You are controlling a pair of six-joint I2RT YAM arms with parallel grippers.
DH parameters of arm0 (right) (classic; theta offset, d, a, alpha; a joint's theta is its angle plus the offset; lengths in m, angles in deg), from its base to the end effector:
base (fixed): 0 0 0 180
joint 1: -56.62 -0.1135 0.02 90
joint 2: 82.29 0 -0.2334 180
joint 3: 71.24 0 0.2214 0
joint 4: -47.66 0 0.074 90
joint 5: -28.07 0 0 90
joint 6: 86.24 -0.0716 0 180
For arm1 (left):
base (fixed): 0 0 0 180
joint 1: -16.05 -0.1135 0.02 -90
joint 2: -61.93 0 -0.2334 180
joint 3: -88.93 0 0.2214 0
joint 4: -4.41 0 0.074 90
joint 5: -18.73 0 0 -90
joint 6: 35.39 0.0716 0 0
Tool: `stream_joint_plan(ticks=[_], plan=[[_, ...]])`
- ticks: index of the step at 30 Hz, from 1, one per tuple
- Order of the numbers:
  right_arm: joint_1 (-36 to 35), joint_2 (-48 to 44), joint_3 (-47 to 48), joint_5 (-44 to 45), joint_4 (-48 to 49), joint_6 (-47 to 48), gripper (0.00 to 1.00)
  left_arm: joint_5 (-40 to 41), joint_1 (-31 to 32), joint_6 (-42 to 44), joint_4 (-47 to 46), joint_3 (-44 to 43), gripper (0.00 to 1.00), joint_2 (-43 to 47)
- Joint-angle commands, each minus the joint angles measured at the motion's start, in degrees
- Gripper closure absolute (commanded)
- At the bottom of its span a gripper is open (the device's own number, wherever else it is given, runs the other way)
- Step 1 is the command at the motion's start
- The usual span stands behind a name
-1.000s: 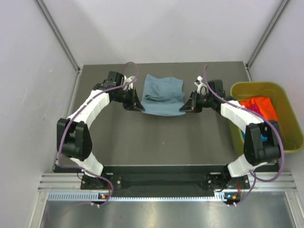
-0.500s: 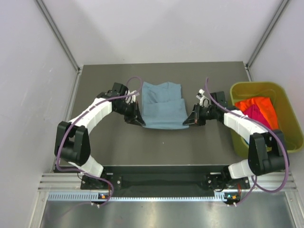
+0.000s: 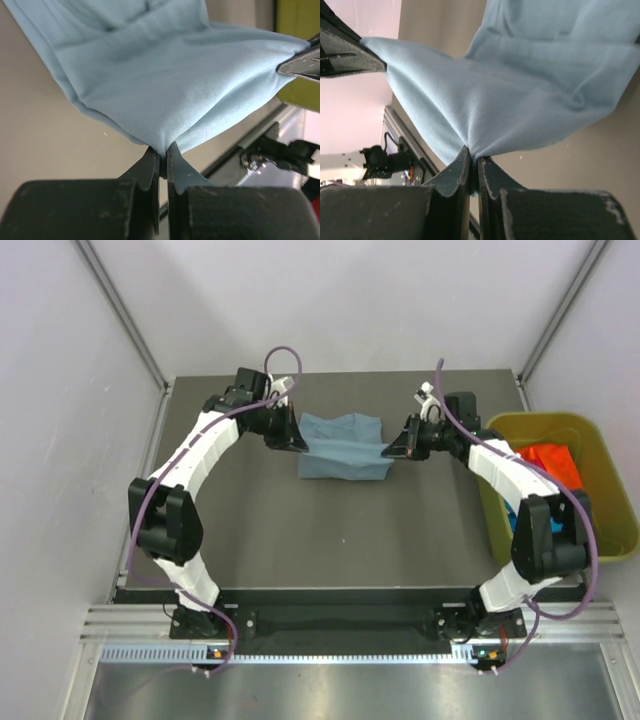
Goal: Fold and stack the t-shirts
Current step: Fold the tshirt
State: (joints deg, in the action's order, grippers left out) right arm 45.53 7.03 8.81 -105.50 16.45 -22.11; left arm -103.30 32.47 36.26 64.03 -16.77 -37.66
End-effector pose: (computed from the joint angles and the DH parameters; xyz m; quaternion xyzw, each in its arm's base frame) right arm 0.3158 0.1122 0.2295 -0.0457 0.8562 0.4429 0.2620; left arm 0.3337 -0.1379 0.2589 0.0710 0.9142 -0.3400 0.2089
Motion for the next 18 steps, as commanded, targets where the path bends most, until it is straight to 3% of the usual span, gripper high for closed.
stream_joint_plan(ticks=[1, 5, 18], plan=[[1.25, 4.18, 4.83, 1.47, 4.58, 1.17, 1.00, 3.90, -1.48, 2.70, -1.44, -3.45, 1.00, -3.23], [1.42, 9.72, 10.18, 2.00, 5.99, 1.17, 1.00, 5.22, -2.10, 2.97, -3.55, -6.08, 1.00, -8.33], [1.60, 26.68, 27.06, 2.88, 7.92, 1.35, 1.00, 11.73, -2.19, 5.60, -6.19, -28.23, 1.00, -26.43]])
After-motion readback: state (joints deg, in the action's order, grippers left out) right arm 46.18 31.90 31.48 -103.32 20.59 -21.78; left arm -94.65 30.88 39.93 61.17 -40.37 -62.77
